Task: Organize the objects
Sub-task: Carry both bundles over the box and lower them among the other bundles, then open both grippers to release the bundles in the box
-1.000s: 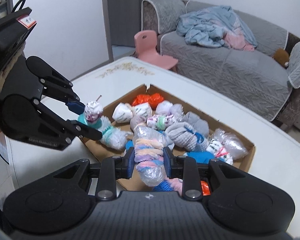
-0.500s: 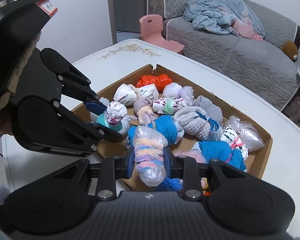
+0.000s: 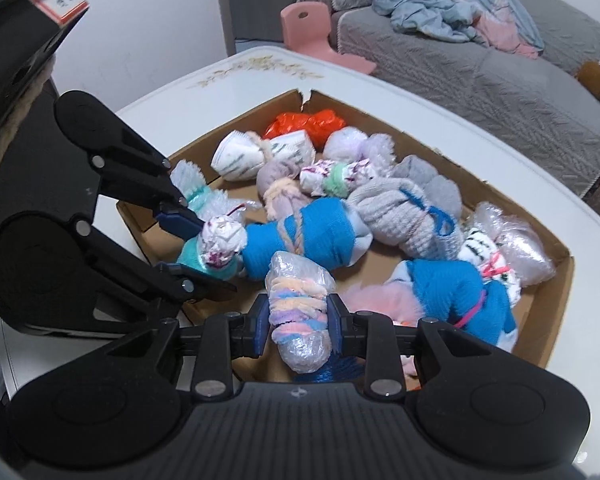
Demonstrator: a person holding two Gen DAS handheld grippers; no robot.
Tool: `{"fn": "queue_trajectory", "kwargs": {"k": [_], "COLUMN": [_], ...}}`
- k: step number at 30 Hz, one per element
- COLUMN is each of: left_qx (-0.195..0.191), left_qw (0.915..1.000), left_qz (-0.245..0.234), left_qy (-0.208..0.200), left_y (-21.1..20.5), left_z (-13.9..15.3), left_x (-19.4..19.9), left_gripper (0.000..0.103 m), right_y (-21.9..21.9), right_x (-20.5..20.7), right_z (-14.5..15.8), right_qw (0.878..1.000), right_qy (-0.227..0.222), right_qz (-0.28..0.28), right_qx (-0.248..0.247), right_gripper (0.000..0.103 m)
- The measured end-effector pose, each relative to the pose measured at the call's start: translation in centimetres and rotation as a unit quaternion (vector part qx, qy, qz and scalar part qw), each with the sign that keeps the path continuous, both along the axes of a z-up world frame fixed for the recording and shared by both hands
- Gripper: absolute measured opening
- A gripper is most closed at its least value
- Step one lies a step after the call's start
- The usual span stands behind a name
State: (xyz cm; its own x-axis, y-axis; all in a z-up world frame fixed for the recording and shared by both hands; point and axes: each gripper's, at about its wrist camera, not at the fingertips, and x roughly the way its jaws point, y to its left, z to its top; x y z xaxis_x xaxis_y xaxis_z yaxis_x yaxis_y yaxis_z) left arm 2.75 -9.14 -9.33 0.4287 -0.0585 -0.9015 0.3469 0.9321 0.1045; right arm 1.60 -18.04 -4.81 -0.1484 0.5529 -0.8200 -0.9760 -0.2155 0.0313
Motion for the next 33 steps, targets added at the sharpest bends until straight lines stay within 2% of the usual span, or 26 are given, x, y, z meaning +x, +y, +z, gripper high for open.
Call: {"fn": "queue_trajectory", "kwargs": {"k": [3, 10, 13, 16, 20, 23, 28, 33], "left_qx": [-0.007, -0.024, -0.034, -0.029, -0.003, 0.001, 0.008, 0.000], "left_qw": [0.9998, 0.9985, 0.9967, 0.9947, 0.9909, 0.9880, 0.9869, 0.9883], "left_qz": [0.003, 0.009, -0.006, -0.050, -0.113, -0.137, -0.147, -0.136], "left_qy": [0.016, 0.049, 0.074, 0.085, 0.073, 0.072, 0.064, 0.069], "left_y": [-0.1, 0.0, -0.1, -0.3, -0.5, -1.0, -1.8, -1.9], "left_z": [-0.9, -1.0, -1.1, -1.0, -0.5, -0.4, -1.0, -1.0], "left_x": [-0.1, -1.1, -2.2, -3.3, -3.7, -3.4, -2.9, -2.8], "left_gripper": [0.035, 0.035, 0.035, 0.035, 0.035, 0.036, 0.038, 0.048], "right_y": [-0.1, 0.0, -0.2, -1.1, -2.0, -1.6, -1.1, -0.5], "right_x": [-0.4, -0.9, -0.8, -0.3, 0.0, 0.0, -0.6, -0.5], "right_z": [-0.5, -1.8, -1.8, -1.0, -0.4, -0.5, -0.8, -1.5], "right_qw": [1.000, 0.997, 0.995, 0.993, 0.989, 0.988, 0.983, 0.983], "right_qy": [-0.006, -0.015, -0.006, 0.003, -0.017, -0.018, -0.044, -0.047], "right_qz": [0.011, 0.037, 0.061, 0.095, 0.139, 0.153, 0.174, 0.169], "right_qx": [-0.013, -0.062, -0.076, -0.072, -0.047, -0.033, -0.038, -0.049], "right_gripper": [0.027, 0.027, 0.027, 0.027, 0.027, 0.027, 0.027, 0.032]}}
